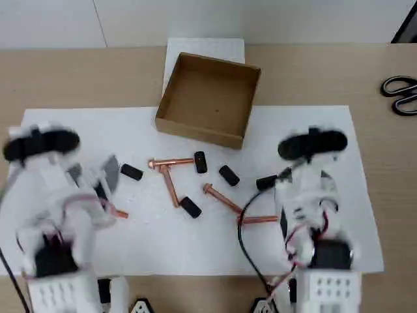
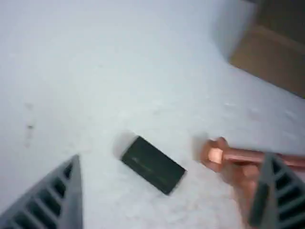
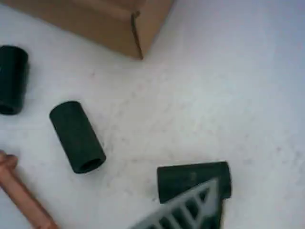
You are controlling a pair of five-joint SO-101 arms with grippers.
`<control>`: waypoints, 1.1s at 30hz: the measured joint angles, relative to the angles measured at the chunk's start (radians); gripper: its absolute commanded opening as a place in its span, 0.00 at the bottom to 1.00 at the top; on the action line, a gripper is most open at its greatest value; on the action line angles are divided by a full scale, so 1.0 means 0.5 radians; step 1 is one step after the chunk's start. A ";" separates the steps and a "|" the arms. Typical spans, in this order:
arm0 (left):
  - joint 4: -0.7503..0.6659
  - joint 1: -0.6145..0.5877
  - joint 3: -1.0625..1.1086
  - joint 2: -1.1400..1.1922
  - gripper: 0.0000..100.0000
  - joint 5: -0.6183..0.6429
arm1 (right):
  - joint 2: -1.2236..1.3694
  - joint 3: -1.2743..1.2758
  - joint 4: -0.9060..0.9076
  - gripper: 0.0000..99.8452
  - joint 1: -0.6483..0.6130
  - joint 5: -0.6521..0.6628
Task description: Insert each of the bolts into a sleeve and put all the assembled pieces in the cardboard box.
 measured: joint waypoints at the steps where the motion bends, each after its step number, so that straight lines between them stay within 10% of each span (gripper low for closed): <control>1: 0.031 -0.049 -0.135 0.218 0.24 -0.003 | 0.190 -0.123 0.031 0.20 0.000 0.000; 8: 0.420 -0.420 -0.712 1.534 0.24 -0.031 | 1.145 -0.657 0.279 0.20 0.190 0.359; 12: 0.647 -0.304 -0.819 1.900 0.24 -0.482 | 1.209 -0.776 0.359 0.20 0.157 0.687; 26: 1.111 -0.046 -1.559 1.847 0.24 -1.688 | 1.234 -1.114 0.954 0.20 -0.411 1.323; 33: 1.151 -0.141 -1.580 1.847 0.24 -1.648 | 1.234 -1.126 0.991 0.20 -0.368 1.191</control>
